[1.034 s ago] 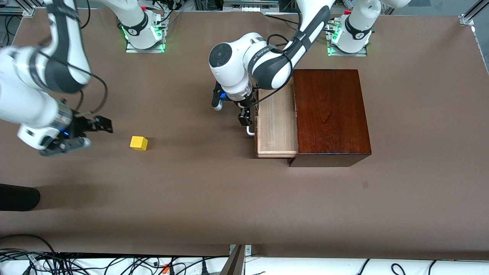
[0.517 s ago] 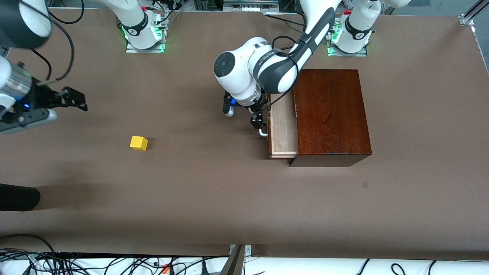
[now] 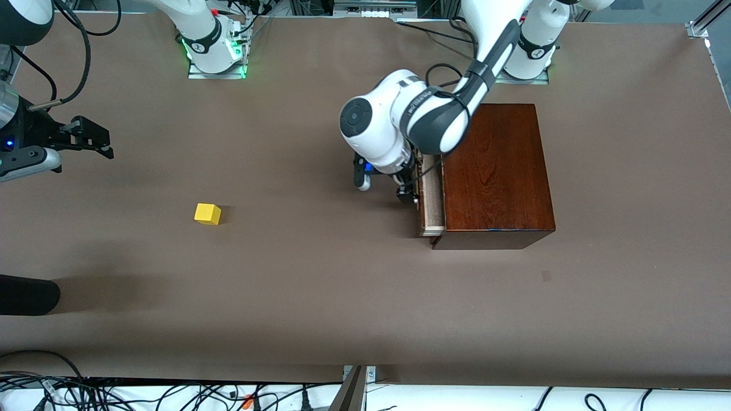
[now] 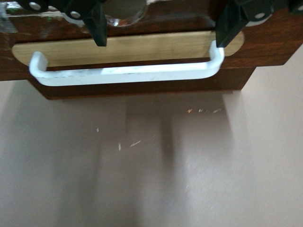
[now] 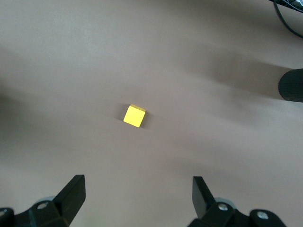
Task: Open drawer, take yellow block, close drawer
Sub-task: 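Push the drawer shut into the box with the left gripper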
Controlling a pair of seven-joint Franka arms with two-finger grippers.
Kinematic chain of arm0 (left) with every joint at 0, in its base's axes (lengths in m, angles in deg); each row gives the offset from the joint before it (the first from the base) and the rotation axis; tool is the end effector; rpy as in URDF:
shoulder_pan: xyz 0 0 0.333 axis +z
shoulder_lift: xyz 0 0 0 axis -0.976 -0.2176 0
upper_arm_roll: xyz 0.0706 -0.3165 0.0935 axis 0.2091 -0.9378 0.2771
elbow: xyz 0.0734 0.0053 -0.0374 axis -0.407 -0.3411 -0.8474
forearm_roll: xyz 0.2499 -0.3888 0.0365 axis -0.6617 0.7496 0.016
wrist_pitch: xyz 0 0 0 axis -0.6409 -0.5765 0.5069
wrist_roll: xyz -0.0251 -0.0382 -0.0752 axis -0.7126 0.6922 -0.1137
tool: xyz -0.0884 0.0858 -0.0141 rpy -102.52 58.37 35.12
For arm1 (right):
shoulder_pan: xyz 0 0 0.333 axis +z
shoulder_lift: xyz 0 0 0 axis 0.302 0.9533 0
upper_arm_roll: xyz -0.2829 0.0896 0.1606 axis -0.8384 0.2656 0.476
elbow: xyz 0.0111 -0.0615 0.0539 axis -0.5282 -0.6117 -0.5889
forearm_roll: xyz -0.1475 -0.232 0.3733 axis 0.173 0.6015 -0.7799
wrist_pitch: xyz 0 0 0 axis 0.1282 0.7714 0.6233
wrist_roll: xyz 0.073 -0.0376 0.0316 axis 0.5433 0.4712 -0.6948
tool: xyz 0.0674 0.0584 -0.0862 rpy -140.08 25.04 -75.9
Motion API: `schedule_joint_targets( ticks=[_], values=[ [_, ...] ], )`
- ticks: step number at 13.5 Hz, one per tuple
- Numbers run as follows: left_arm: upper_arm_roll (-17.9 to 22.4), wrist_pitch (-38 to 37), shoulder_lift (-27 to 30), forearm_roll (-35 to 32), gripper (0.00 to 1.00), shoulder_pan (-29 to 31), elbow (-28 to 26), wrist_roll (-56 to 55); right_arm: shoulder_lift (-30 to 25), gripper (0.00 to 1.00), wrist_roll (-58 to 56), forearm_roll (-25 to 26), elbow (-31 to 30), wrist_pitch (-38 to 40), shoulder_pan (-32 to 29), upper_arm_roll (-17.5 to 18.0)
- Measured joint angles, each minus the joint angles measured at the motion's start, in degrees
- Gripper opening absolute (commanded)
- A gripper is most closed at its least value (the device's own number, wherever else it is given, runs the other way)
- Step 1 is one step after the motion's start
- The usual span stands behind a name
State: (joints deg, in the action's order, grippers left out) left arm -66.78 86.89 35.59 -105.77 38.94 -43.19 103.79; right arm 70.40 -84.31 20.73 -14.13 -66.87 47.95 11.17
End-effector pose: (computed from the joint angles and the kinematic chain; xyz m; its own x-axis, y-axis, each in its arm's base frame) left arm 0.5890 -0.4934 0.2893 -0.0042 -0.9201 -0.3916 -0.9982 -0.0195 0.0566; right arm 0.6702 0.0284 0.6060 0.9505 0.3102 -0.0146 0.3103 -0.9506 0.0005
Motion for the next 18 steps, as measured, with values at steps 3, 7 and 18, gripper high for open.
schedule_joint_targets(
  ticks=[3, 7, 18],
  values=[
    [0.01, -0.03, 0.84, -0.36, 1.0, 0.72, -1.32, 0.17, 0.09, 1.0, 0.0, 0.63, 0.09, 0.04, 0.48, 0.22],
    [0.15, -0.1, 2.51, -0.84, 1.0, 1.92, -4.21, 0.17, 0.17, 1.0, -0.04, 1.03, 0.15, 0.05, 1.61, 0.35],
    [-0.71, 3.06, 5.05, -0.88, 1.0, 1.73, -6.52, -7.35, -1.03, 1.0, -0.01, 4.1, 1.18, 0.02, -19.02, 24.4]
  ],
)
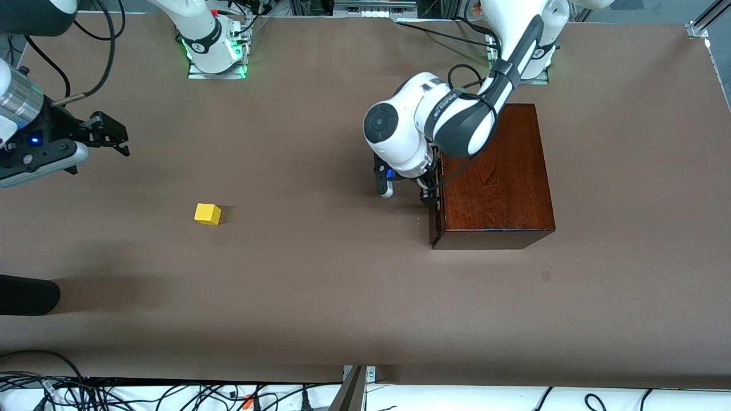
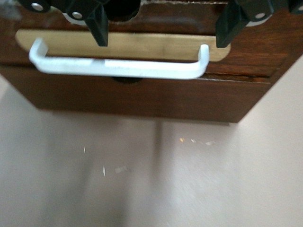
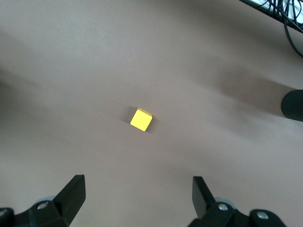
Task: Open drawer, take yellow block, close drawer
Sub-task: 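Push the drawer shut into the box with the left gripper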
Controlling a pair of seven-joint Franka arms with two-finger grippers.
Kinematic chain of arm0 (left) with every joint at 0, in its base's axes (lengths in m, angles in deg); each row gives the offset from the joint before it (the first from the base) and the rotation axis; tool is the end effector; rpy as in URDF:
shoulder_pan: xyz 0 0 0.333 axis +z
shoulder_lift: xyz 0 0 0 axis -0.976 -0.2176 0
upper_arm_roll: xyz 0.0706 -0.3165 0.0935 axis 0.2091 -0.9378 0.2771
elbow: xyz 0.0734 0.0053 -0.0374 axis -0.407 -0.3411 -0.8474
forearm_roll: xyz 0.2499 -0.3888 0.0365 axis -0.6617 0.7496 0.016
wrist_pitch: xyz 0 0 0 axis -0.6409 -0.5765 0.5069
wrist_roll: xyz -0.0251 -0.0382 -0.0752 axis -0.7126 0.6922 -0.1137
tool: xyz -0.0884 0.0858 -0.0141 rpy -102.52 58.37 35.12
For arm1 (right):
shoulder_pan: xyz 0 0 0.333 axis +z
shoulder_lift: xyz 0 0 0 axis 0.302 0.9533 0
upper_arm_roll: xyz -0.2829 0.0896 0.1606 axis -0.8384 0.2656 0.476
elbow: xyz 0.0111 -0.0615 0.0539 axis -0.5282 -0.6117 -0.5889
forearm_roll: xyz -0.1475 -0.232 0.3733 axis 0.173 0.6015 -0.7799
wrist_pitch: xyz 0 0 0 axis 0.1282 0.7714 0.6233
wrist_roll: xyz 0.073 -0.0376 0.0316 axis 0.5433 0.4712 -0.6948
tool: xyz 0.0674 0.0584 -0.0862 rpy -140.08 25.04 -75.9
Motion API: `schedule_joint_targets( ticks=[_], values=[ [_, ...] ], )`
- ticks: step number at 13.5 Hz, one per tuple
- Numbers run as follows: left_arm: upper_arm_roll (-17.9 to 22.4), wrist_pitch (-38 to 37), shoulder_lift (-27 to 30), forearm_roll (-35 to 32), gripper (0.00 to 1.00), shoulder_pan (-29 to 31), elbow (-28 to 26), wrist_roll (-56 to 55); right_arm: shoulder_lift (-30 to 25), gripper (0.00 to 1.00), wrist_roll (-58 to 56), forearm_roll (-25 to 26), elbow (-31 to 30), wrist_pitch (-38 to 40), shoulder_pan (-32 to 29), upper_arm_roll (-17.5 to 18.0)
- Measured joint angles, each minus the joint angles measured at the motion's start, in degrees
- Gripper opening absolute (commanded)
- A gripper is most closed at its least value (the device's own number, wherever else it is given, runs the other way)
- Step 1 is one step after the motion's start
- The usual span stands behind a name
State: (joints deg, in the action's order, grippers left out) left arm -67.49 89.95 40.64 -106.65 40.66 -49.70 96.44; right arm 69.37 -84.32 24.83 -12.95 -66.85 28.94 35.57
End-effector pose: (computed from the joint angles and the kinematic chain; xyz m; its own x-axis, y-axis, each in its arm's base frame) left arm 0.5829 -0.4715 0.3029 0.1286 -0.9158 -0.3804 -0.9911 -0.1325 -0.0161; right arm 0.6688 0.0626 0.6165 0.9184 0.3956 -0.0005 0.3955 -0.9184 0.0137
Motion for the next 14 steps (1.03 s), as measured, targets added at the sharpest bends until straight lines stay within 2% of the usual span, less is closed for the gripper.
schedule_joint_targets(
  ticks=[2, 4, 9, 14],
  values=[
    [-0.21, 0.54, 0.91, -0.02, 1.0, -2.5, 0.8, -6.48, -0.61, 1.0, 0.03, 0.0, -0.22, -0.06, -5.38, 5.27],
    [-0.34, 0.57, 1.72, 0.08, 1.0, -3.61, 2.41, -15.05, -1.96, 1.0, 0.04, 0.0, -2.15, -0.99, -7.81, 7.57],
    [0.17, 0.43, 7.31, 0.39, 1.0, -2.8, 5.24, -26.19, -8.17, 1.0, 5.79, 0.0, -10.8, -2.73, -8.17, 8.35],
    [1.15, -2.44, 12.9, 2.89, 1.0, 3.0, 6.76, -35.12, -9.39, 1.0, 9.03, 0.0, -12.46, -2.68, -8.04, 8.32]
  ],
)
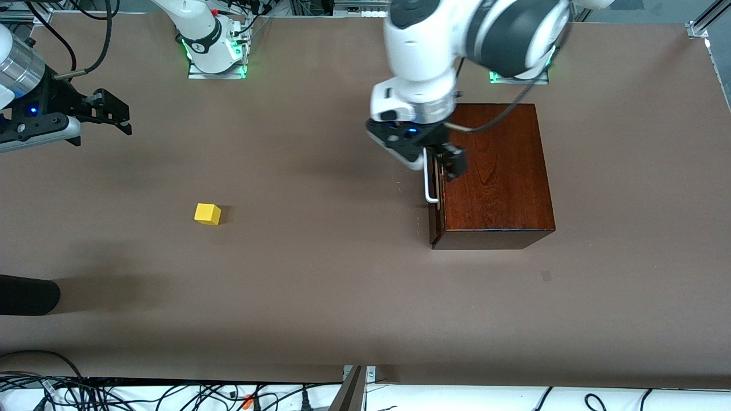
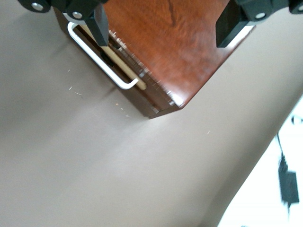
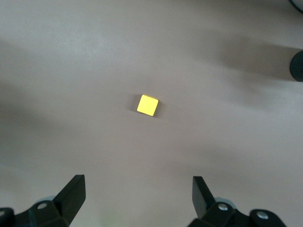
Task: Open drawer, take yellow block, close drawer
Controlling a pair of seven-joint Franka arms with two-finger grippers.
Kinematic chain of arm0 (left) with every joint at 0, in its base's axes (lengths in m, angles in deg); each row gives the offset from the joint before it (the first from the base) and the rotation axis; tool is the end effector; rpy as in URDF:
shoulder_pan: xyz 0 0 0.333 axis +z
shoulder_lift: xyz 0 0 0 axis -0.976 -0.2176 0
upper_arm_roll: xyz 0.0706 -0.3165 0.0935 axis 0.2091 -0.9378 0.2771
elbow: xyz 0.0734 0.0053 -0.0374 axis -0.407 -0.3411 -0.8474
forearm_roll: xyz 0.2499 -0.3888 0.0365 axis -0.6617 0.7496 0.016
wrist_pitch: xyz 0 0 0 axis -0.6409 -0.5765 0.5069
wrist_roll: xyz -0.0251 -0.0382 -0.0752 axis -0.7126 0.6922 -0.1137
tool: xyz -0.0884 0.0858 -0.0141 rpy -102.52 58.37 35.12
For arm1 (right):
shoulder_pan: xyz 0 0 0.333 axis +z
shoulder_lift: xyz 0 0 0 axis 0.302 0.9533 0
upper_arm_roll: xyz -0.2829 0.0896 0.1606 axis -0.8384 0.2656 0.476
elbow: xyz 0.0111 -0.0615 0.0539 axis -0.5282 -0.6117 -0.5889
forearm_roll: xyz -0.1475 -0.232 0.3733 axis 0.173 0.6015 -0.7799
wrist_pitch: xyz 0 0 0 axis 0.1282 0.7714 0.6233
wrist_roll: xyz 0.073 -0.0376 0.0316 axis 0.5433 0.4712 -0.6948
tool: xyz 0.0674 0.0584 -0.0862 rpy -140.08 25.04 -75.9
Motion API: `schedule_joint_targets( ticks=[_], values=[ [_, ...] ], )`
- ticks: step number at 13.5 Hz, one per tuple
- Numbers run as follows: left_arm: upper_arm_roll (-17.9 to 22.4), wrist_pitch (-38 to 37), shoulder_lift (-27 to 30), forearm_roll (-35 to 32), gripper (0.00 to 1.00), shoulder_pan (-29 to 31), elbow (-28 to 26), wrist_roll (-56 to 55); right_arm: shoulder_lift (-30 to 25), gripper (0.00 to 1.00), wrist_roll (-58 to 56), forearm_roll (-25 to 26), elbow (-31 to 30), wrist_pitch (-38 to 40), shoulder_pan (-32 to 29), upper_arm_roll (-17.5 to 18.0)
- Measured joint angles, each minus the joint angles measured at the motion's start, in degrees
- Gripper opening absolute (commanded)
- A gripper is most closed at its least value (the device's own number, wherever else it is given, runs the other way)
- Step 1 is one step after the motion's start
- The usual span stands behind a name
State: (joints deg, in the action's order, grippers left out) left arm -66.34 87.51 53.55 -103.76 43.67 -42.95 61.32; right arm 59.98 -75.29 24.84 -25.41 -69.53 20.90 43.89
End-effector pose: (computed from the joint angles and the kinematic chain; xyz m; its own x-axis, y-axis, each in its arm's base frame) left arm 0.6093 -0.4301 0.5304 0.7746 -0.6324 -0.0065 -0.6156 -0.7516 -0.2371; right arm 0.6179 0.0564 0.6073 0.9682 0.2501 -0.0037 0.2501 -0.9682 -0.0017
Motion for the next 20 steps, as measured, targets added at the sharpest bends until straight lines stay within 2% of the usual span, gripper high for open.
schedule_joint_targets(
  ticks=[4, 10, 15, 20],
  values=[
    [0.05, -5.33, 3.07, 3.35, 1.0, 5.6, 1.51, -14.01, 0.0, 1.0, 0.06, 0.0, -0.02, 0.0, 1.04, -1.88],
    [0.08, -11.28, 8.01, 11.55, 1.0, 17.11, 0.49, -11.41, 0.0, 1.0, 0.71, 0.0, -0.04, 0.83, 1.33, -2.06],
    [0.91, -11.32, 13.76, 12.61, 1.0, 22.57, -6.29, -7.91, 0.0, 1.0, 2.42, 0.0, -0.05, 1.18, 1.35, -2.12],
    [5.99, -6.52, 20.34, 13.88, 1.0, 24.2, -14.66, -2.25, 0.01, 1.0, 2.45, 0.0, -0.06, 1.18, 1.36, -2.18]
  ],
)
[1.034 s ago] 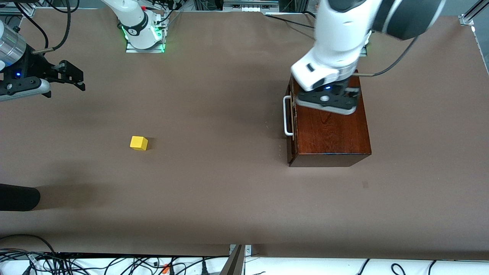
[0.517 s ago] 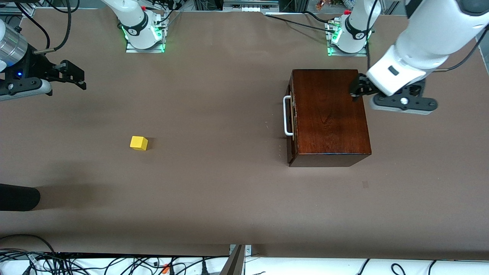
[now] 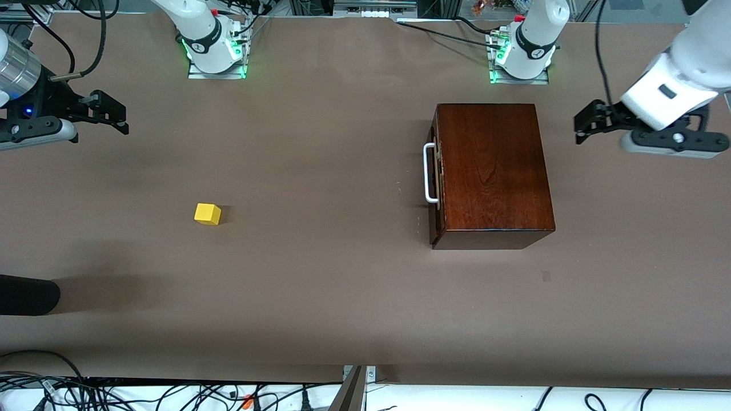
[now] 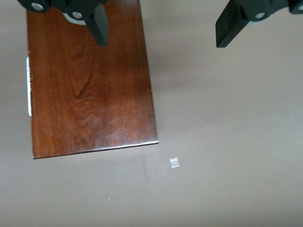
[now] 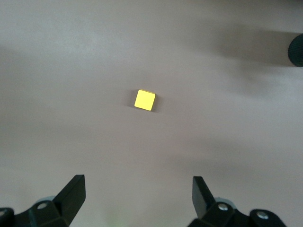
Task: Open drawer, take yellow block, close drawer
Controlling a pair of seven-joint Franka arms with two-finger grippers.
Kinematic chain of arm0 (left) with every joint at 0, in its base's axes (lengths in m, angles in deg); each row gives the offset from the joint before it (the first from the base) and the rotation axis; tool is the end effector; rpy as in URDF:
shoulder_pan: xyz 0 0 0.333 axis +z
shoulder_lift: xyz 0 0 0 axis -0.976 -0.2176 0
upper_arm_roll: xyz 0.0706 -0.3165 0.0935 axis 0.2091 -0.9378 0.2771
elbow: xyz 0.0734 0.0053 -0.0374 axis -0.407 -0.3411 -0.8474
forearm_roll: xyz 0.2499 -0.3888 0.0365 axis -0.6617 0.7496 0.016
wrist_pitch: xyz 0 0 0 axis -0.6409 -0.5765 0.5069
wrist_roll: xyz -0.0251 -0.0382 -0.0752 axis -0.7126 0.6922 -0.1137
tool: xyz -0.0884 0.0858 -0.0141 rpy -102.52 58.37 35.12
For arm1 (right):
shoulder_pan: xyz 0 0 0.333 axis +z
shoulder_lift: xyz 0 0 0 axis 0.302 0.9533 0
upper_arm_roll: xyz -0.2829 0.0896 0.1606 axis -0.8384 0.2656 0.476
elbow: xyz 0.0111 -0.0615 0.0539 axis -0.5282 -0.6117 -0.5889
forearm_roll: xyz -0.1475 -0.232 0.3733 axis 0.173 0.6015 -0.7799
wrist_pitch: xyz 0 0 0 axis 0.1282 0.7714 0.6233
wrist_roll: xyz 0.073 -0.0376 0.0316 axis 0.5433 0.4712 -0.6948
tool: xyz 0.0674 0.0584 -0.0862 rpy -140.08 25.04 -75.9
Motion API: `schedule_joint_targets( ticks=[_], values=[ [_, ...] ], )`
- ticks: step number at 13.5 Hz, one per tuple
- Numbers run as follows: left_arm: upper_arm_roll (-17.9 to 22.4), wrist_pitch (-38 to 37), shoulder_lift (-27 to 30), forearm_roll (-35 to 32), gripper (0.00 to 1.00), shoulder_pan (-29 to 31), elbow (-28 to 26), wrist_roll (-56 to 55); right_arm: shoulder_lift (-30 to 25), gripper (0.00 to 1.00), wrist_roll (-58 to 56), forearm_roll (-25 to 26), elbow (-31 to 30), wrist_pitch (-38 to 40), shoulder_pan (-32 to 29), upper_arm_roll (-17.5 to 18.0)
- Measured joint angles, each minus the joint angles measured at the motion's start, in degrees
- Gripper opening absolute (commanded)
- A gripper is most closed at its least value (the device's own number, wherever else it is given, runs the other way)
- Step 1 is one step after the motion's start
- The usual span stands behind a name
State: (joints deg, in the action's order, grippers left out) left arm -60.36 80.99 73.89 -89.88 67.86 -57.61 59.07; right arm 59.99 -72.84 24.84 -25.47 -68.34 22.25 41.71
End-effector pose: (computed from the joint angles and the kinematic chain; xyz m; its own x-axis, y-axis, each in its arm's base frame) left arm 0.6197 -0.0845 0.6207 0.9953 -0.0945 -0.0194 -0.0950 -0.9951 -0.0269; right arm 0.6160 0.0470 0.6049 0.9806 0.1943 -0.0254 0.1942 -0.9809 -0.0052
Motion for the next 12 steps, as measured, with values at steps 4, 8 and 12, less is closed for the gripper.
schedule_joint_targets(
  ticks=[4, 8, 12],
  values=[
    [0.76, 1.64, 2.23, 0.01, 1.0, 0.13, -3.68, 0.72, 0.0, 1.0, 0.0, 0.0, 0.0, -0.01, 0.0, 0.0],
    [0.81, 2.6, 2.17, 0.01, 1.0, 0.86, -4.13, 0.71, 0.0, 1.0, 0.0, 0.0, 0.0, -0.01, 0.0, -0.01],
    [0.82, 2.68, 2.17, 0.01, 1.0, 1.43, -4.13, 0.7, 0.0, 1.0, 0.0, 0.0, 0.0, -0.02, 0.0, -0.05]
  ],
)
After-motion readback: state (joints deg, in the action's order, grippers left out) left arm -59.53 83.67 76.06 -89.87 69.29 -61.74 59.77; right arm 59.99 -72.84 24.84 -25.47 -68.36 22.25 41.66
